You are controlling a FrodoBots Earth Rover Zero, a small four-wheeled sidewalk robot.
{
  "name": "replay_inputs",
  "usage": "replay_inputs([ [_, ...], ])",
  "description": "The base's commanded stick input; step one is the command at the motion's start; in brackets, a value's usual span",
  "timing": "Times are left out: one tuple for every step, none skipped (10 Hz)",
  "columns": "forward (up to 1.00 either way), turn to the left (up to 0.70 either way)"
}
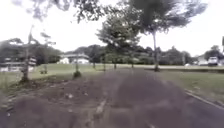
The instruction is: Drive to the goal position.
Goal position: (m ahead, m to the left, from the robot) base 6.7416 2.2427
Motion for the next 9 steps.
replay_inputs([
  [0.70, 0.00],
  [0.70, 0.00],
  [0.70, 0.00],
  [0.70, 0.00],
  [0.70, 0.00],
  [0.70, 0.00],
  [0.70, 0.00],
  [0.70, 0.00],
  [0.70, 0.00],
])
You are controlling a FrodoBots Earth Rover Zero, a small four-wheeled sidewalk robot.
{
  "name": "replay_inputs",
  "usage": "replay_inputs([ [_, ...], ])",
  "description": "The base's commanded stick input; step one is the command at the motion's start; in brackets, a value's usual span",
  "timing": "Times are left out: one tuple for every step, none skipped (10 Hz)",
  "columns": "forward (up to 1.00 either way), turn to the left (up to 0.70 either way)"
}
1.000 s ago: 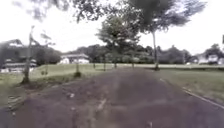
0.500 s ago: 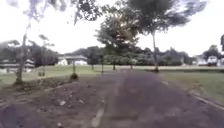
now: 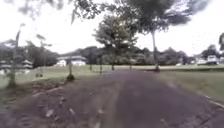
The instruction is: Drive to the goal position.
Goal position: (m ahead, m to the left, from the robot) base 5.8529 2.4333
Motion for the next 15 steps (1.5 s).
replay_inputs([
  [0.70, 0.00],
  [0.70, 0.00],
  [0.70, -0.18],
  [0.70, -0.31],
  [0.70, -0.35],
  [0.70, -0.35],
  [0.70, -0.31],
  [0.70, -0.08],
  [0.70, 0.00],
  [0.70, 0.00],
  [0.70, 0.00],
  [0.70, 0.00],
  [0.70, 0.00],
  [0.70, 0.00],
  [0.70, 0.00],
])
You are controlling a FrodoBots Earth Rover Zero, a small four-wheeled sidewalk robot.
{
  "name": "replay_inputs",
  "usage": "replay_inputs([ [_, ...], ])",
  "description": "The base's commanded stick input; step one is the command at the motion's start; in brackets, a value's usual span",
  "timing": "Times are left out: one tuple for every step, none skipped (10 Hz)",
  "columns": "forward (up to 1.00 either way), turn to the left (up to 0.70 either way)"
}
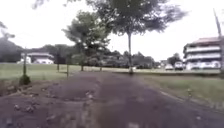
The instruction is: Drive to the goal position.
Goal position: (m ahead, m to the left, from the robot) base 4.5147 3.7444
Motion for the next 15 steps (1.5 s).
replay_inputs([
  [0.70, 0.00],
  [0.70, 0.00],
  [0.70, 0.00],
  [0.70, 0.00],
  [0.70, 0.00],
  [0.70, 0.00],
  [0.70, 0.00],
  [0.70, 0.00],
  [0.70, 0.00],
  [0.70, 0.00],
  [0.70, 0.00],
  [0.70, 0.00],
  [0.70, 0.00],
  [0.70, 0.00],
  [0.70, 0.00],
])
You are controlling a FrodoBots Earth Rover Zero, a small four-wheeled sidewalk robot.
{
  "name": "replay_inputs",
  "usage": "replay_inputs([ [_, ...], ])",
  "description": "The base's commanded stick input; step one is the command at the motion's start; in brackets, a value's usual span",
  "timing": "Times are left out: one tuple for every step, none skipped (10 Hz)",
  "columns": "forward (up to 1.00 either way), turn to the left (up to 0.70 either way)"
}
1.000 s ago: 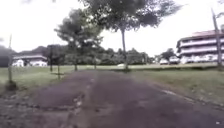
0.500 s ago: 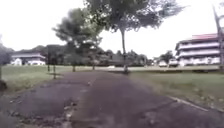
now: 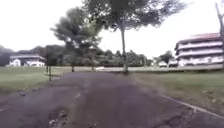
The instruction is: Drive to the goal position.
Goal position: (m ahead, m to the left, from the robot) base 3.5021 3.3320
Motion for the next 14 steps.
replay_inputs([
  [0.70, 0.00],
  [0.70, 0.00],
  [0.70, 0.00],
  [0.70, 0.00],
  [0.70, 0.00],
  [0.70, 0.00],
  [0.70, 0.00],
  [0.70, 0.00],
  [0.70, 0.02],
  [0.70, 0.16],
  [0.70, 0.29],
  [0.70, 0.00],
  [0.70, 0.00],
  [0.70, 0.00],
])
